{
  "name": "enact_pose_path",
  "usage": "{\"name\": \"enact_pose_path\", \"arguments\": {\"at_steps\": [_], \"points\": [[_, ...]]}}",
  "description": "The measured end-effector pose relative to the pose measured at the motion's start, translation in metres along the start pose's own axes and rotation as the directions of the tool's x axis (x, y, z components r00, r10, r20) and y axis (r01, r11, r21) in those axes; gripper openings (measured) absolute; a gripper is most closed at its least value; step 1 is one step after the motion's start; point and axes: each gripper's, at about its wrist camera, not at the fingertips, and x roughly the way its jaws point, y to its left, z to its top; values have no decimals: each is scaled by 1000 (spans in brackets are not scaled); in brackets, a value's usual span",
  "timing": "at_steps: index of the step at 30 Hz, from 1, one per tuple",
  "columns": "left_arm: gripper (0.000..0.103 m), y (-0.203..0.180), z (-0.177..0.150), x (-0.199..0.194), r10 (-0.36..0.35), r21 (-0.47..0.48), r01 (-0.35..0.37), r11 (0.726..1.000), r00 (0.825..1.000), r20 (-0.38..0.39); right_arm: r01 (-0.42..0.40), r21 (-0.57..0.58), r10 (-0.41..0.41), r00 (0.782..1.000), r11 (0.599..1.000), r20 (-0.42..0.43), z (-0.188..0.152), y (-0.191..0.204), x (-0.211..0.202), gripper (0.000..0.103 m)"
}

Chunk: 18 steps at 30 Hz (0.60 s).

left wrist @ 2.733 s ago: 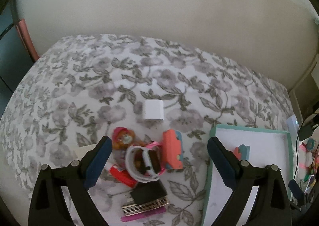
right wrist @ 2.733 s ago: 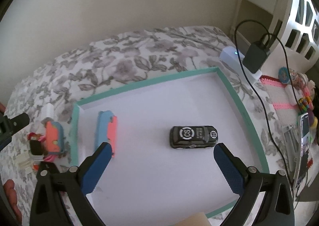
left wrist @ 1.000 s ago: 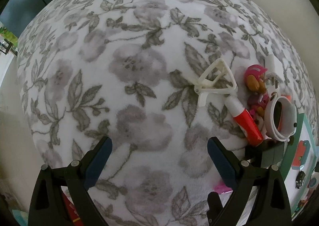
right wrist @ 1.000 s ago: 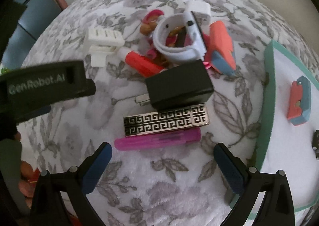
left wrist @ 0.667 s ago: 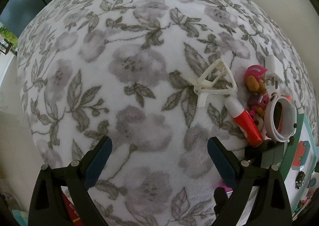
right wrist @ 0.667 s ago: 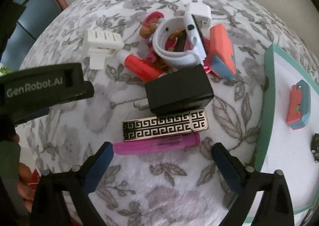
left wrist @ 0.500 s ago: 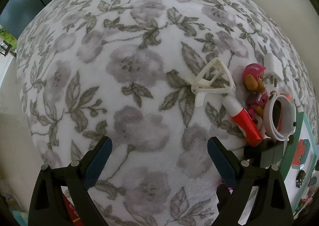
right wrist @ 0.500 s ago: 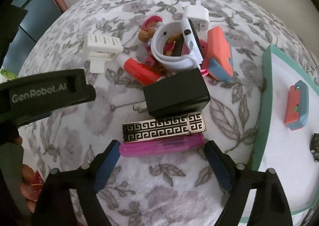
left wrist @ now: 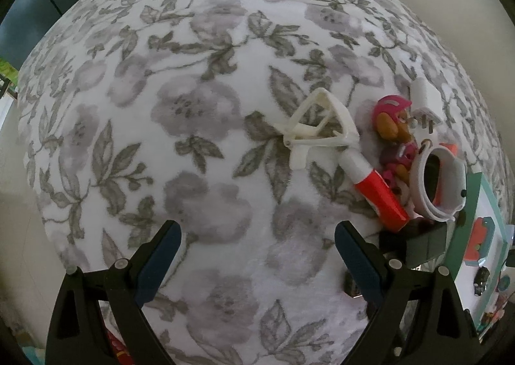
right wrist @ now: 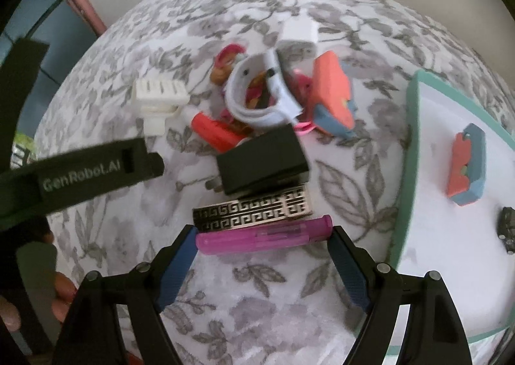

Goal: Organize rigid objects
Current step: 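Lower the right gripper onto the pink tube and close it, then lift the pink tube toward the tray with right gripper while left tool approaches the patterned strip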

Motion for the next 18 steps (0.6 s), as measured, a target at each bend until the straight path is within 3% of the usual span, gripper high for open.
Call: {"name": "enact_pose_path", "arguments": {"at_steps": [6,13,18], "points": [[96,-10,-1,-1,-31,8,32,999,999,-21,-18,62,16,999,998,34,0,-20,-17,84],[96,-25,-3,-4,-82,27,83,996,996,-35,11,118,-21,996,993,84,-1,-44,-41,84],[96,-48,-9,-8,-103,67,107,992,993,-51,20,220,-48,991,975,123,0,-72,-55,84]]}}
